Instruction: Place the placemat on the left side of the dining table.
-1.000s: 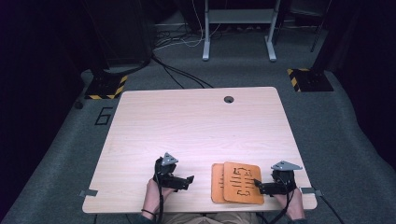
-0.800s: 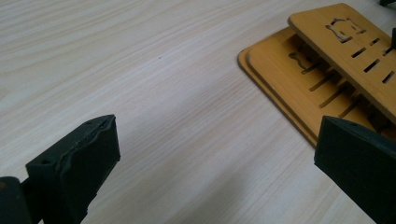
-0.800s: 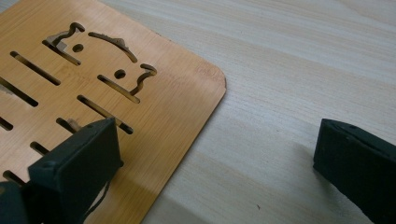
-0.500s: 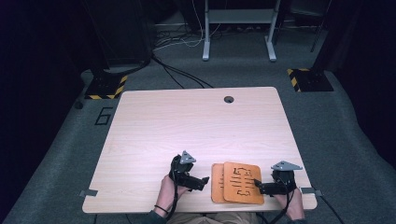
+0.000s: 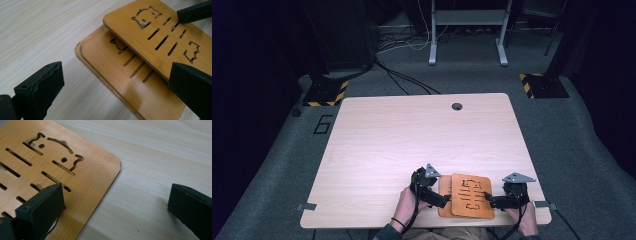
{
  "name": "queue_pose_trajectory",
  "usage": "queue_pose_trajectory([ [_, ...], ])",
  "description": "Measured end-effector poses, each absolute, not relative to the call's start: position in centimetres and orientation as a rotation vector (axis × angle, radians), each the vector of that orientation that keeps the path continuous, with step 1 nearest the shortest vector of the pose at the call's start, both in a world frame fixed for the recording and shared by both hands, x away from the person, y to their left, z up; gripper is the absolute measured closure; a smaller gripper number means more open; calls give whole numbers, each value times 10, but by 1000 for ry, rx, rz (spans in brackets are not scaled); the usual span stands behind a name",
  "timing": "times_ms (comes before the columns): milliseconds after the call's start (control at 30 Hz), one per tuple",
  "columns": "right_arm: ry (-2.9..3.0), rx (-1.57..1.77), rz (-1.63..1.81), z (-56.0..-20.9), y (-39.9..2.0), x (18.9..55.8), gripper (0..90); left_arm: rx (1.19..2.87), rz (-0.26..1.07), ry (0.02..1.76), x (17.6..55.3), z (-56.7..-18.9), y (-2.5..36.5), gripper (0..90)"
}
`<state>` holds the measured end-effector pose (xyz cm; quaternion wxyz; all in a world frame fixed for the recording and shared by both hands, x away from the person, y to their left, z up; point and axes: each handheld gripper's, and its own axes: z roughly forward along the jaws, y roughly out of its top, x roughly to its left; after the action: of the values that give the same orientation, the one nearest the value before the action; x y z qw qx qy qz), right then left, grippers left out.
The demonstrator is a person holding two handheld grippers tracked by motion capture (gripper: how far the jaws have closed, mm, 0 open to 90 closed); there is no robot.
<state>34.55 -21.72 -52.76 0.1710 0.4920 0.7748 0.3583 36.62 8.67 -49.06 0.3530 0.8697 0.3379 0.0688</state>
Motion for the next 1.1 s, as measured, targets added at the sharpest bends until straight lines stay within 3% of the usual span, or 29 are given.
queue_pose_trajectory([
  [567,2198,1395,1021,-528,-217,346,0,2323,146,815,366,-497,48,0],
  [1100,2195,1391,1021,-528,-218,346,0,2332,5,803,368,-502,31,31],
])
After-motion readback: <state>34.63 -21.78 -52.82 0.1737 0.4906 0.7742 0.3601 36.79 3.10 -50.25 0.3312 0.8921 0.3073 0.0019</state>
